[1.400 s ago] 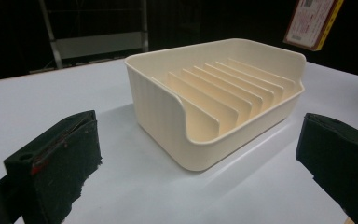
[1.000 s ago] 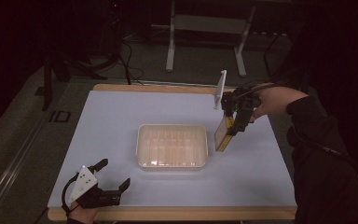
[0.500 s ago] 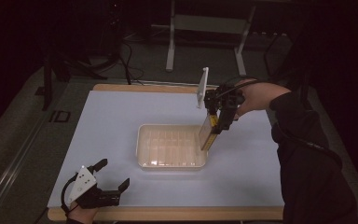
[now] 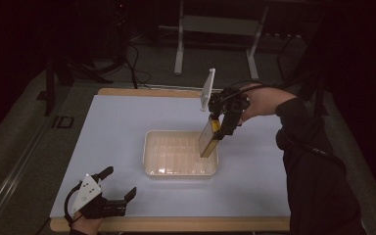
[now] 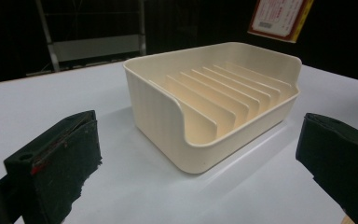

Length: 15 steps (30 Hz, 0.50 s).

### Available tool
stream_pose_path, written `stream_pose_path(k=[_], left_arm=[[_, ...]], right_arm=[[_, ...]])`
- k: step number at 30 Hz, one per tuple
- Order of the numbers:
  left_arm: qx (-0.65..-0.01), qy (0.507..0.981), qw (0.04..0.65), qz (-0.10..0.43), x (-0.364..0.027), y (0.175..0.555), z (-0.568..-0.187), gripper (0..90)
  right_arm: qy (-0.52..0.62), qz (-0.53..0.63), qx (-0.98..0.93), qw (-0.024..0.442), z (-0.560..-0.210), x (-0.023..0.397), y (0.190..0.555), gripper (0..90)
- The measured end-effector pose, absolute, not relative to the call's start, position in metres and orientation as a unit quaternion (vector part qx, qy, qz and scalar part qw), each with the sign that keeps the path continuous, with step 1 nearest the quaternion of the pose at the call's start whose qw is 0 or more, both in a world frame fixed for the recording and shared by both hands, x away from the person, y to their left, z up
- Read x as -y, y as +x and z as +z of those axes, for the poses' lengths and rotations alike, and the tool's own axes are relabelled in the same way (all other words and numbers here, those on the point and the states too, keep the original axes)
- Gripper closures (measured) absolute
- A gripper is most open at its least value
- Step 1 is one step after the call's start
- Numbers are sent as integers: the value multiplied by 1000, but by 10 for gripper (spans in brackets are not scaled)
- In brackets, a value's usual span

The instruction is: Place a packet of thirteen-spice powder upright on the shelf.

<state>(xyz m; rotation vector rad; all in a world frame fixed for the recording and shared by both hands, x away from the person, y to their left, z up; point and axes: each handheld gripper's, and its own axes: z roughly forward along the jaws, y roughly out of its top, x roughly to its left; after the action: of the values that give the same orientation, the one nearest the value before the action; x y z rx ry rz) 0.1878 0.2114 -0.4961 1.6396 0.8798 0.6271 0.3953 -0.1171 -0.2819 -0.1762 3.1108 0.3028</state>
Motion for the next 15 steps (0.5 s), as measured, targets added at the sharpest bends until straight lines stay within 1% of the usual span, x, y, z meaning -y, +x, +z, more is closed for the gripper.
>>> stream_pose_path(k=[7,15], left_arm=[[-371,695,556,266,-211,188,-496,0],[-371,694,556,266,-211,188,-496,0]], right_arm=[[-42,97,-994,-2,-291,119,403,321],[-30,71,-997,-9,-310,121,411,321]])
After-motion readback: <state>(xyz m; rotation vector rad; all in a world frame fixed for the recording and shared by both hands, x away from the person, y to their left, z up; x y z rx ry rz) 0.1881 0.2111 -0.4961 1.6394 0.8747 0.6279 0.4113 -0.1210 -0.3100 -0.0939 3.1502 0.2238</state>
